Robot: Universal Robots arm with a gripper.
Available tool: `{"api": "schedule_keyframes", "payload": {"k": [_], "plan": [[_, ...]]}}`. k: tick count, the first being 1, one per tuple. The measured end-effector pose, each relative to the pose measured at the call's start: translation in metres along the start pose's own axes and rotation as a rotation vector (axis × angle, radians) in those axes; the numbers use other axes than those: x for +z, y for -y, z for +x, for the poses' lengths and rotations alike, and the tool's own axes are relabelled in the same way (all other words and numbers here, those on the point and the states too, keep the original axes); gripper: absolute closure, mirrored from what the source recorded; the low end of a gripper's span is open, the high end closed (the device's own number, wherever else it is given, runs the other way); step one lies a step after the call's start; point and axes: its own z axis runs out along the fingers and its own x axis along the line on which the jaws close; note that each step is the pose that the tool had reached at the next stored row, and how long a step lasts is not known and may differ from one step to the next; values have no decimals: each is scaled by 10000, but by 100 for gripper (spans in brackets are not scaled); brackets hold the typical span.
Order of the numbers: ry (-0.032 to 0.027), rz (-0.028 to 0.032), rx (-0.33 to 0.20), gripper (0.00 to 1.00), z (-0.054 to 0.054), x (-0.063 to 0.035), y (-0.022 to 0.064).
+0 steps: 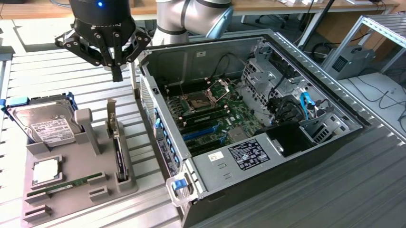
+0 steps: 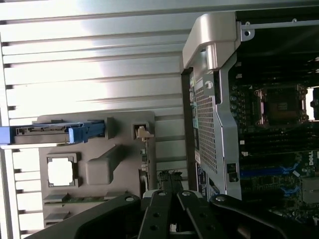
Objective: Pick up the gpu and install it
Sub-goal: 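Reach for the gpu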
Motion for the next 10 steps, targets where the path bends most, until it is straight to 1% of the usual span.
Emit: {"api": "schedule_keyframes", "payload": {"k": [10], "plan": [[4,-1,0,89,87,-2,6]]}}
